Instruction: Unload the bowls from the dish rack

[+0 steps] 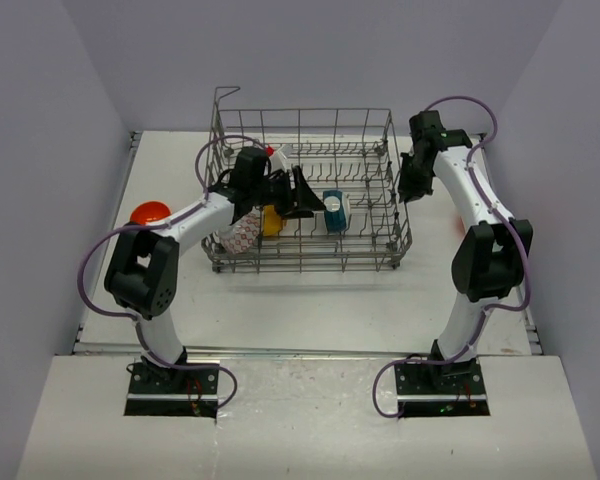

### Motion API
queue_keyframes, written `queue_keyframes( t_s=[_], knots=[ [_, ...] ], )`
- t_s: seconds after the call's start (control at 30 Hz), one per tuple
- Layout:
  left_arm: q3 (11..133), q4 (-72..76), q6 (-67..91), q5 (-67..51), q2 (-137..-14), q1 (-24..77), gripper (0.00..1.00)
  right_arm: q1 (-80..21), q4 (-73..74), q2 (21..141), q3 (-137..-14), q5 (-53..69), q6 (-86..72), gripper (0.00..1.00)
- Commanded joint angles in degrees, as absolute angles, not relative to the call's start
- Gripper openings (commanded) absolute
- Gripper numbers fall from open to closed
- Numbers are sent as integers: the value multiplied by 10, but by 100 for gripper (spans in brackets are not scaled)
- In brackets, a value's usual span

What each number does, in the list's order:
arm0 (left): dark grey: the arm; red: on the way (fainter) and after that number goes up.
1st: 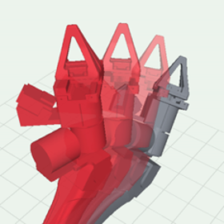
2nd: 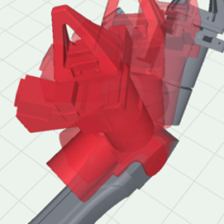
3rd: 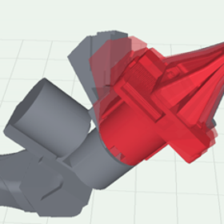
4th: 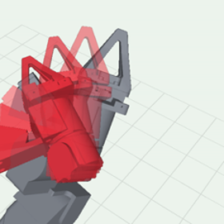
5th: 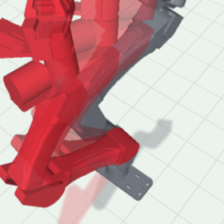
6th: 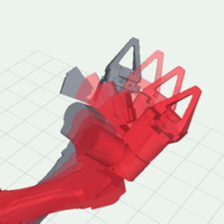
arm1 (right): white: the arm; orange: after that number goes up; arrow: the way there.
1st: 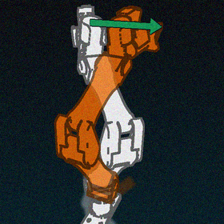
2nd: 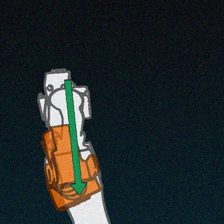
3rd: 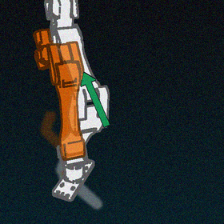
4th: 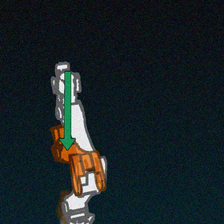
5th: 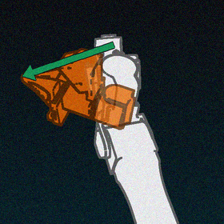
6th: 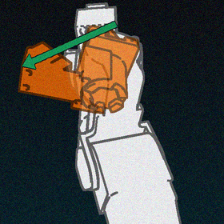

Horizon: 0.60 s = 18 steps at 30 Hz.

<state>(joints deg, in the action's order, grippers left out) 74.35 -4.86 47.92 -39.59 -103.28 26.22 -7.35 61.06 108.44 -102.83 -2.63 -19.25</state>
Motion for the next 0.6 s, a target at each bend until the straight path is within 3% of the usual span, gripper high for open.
queue_keyframes(
  t_s=[0.0, 0.57],
  knots=[
    [746, 55, 508, -422, -1035, 260, 58, -64, 591, 1069, -1011, -28, -230, 0],
    [802, 52, 497, -393, -1106, 261, 57, -64, 575, 1069, -998, -19, -218, 0]
  ],
)
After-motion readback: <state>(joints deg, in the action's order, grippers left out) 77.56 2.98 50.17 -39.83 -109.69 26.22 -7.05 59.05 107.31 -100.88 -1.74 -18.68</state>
